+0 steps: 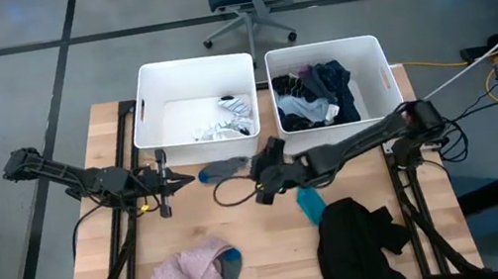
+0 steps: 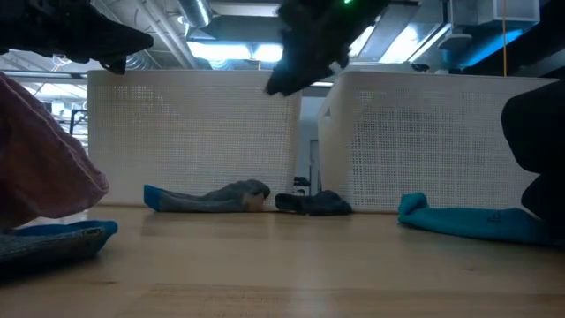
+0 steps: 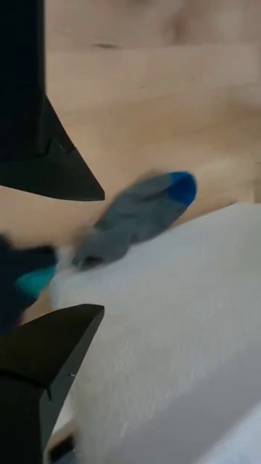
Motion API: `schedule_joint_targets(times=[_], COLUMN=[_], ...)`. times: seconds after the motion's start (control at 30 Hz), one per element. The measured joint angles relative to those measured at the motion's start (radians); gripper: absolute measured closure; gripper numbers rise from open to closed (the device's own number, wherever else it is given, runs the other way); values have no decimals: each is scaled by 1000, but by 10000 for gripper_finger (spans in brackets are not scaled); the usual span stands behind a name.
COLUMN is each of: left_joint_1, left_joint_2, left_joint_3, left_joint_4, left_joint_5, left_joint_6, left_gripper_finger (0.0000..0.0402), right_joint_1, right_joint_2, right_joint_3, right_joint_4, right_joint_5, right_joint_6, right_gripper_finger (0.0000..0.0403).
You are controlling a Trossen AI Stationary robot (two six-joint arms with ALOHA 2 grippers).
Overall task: Sort clothes
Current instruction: Put the gray sock into the right white bin
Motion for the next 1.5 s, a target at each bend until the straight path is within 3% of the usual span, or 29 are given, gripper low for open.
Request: schedule_joint_targets(times=[0.2,0.73,1.13,1.27,1.5], left_joint_1=[0,0,0,0,0], left_joint_2=[0,0,0,0,0], left_joint_3=[0,0,0,0,0], left_joint_4=[-1,-1,-1,-1,-1], left_joint_5=[-1,-2,-1,-1,-1], left_joint_6=[-2,0,10,10,9], left_gripper_finger=[400,400,400,400,400], right_joint_1=[-3,-83,-89,-88,-88], right_joint_2=[114,331,405,417,417], right_joint_3=[1,1,1,1,1], right_joint_4=[130,320,332,363,368], right_joint_5=[-2,131,86,78,34], right_joint_6=[-3,49,86,87,82], right_gripper_finger=[157,157,159,186,301])
